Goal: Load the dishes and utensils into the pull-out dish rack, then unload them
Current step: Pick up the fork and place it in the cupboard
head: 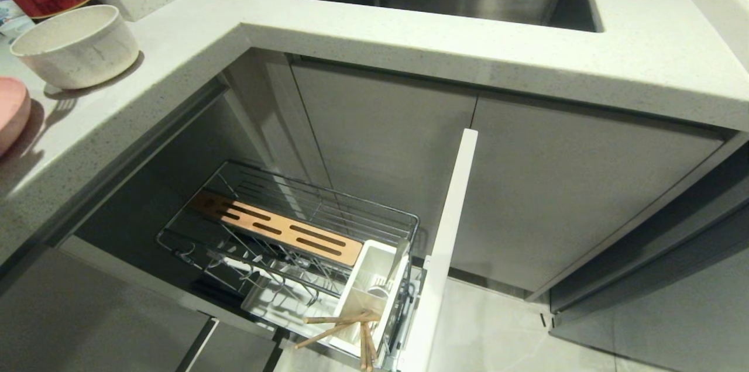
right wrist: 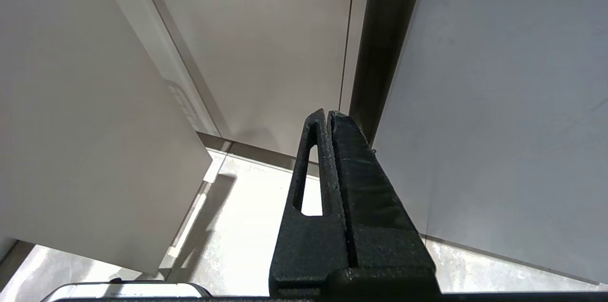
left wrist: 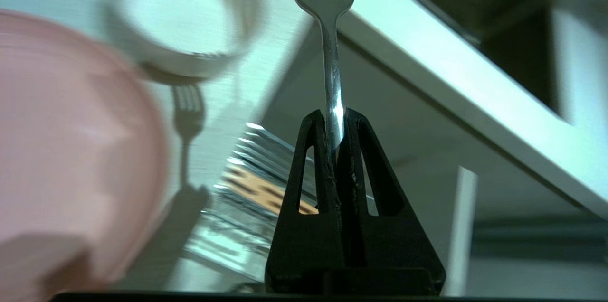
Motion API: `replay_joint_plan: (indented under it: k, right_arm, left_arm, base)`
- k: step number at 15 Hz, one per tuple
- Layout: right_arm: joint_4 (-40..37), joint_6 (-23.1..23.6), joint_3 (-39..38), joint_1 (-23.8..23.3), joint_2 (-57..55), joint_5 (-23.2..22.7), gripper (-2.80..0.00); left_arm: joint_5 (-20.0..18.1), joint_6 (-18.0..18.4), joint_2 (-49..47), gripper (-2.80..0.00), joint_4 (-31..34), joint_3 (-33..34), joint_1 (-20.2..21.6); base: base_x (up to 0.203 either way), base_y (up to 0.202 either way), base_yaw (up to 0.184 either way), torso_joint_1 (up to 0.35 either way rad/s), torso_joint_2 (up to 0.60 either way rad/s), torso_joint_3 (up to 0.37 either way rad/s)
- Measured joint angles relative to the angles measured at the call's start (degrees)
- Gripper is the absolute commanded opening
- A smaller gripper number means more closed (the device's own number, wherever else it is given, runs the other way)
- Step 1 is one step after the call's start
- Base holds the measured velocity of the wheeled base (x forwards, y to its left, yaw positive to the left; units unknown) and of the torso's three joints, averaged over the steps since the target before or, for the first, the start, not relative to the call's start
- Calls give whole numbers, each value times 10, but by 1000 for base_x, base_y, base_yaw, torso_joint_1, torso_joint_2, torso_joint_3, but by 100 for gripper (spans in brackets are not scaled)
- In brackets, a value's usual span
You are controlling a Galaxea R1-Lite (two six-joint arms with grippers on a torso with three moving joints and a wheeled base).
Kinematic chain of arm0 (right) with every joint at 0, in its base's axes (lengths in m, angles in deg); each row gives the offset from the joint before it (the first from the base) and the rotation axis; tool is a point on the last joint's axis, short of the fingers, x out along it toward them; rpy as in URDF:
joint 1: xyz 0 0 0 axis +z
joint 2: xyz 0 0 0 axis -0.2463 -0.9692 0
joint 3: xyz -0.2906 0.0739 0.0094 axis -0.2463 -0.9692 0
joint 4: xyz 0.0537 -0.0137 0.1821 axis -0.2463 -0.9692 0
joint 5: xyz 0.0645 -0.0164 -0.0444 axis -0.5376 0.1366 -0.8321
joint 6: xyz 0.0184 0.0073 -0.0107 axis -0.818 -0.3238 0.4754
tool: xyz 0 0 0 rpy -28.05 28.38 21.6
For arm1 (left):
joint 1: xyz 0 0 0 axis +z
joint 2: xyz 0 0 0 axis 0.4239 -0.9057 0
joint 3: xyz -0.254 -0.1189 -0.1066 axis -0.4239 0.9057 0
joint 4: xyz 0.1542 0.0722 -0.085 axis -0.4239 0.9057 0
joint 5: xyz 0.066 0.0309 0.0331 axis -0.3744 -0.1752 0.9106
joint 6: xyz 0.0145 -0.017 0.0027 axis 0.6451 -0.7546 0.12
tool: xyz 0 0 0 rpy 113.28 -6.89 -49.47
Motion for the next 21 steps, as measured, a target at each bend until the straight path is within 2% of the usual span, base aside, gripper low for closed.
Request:
replay_joint_plan:
  k: [3,7,10,12,14,17,21]
  right_arm:
    - [0,0,0,0,0,0,-280]
    - [0,0,0,0,0,0,-280]
    - [0,0,0,0,0,0,-280]
    - [0,0,0,0,0,0,-280]
    - [0,0,0,0,0,0,-280]
    - [0,0,0,0,0,0,-280]
    - [0,0,0,0,0,0,-280]
  left_arm:
    - [1,-34,-2,-280,0,2,-115]
    - [4,-37,-20,-280,6,28,-203]
    - [6,-38,-37,-280,43,32,-282]
    - [20,-38,-54,-280,71,36,-341]
    - [52,-40,-79,-280,101,40,-391]
    - [103,-41,-122,-280,149,41,-438]
    - [137,-41,-185,-280,209,36,-477]
  base:
    - [0,0,0,0,0,0]
    - [0,0,0,0,0,0]
    - [0,0,0,0,0,0]
    - [0,0,0,0,0,0]
    - [0,0,0,0,0,0]
    - [0,0,0,0,0,0]
    - [0,0,0,0,0,0]
